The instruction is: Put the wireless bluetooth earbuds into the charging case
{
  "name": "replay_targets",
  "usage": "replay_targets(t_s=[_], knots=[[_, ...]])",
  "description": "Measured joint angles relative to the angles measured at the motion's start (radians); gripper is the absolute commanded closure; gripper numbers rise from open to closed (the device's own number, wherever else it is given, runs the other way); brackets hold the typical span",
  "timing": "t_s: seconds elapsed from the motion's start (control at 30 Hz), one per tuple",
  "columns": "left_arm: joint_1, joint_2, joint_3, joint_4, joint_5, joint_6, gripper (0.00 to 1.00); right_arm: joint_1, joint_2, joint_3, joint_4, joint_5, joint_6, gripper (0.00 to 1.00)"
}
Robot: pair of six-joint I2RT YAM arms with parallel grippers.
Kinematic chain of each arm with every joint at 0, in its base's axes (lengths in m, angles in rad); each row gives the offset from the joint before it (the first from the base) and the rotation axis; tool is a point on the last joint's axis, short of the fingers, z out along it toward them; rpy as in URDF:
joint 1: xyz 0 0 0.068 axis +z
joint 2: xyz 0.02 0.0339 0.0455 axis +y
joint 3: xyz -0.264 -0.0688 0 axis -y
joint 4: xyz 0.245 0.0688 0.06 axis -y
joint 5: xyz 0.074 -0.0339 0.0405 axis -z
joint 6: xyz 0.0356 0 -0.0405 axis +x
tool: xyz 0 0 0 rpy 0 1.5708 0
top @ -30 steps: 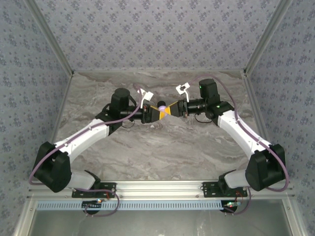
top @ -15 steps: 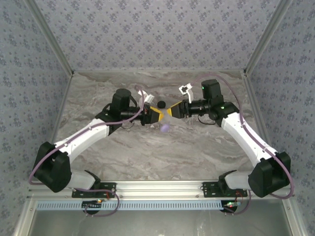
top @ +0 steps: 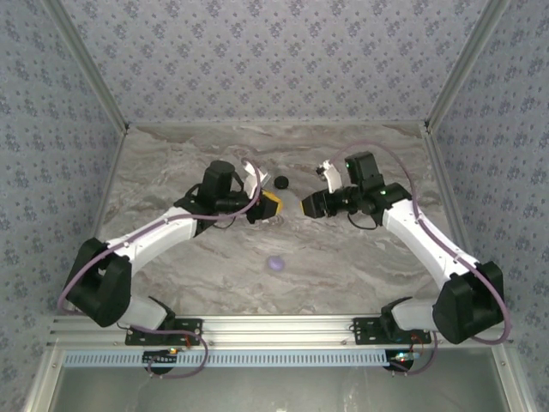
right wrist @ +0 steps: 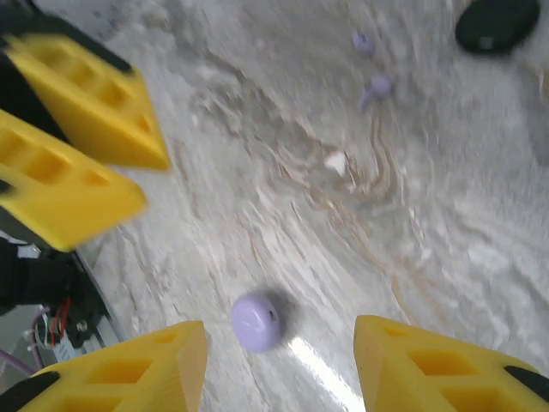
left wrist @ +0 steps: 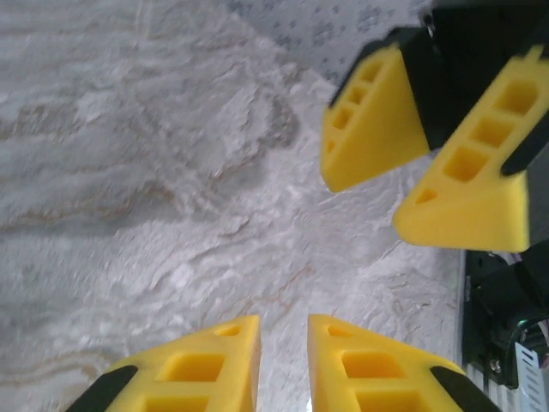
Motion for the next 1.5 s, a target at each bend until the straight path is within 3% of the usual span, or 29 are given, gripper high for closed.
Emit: replay_targets(t_s=[0.33,0.53,0.73,1.5], knots=[[-0.019,-0.084,-0.119,-0.133,-0.179,-0.207,0.68,0.088,0.066,-0.140,0.037,0.040,0.037,0.52],[-0.041,-0.116,-0.233,-0.171,-0.251,-0.322,0.68,0.175,0.196,-0.140,0.132,0.047,0.092,0.67],[-0.073,-0.101,-0.306,-0.166,-0.266,-0.402,0.69,0.235,0.332,-0.115,0.190,0.053,0.145,0.75],[-0.074,0.151,-0.226,-0.039,-0.317,-0.449,0.70,0.261,0.476,0.000,0.240,0.134,0.215,0.79]])
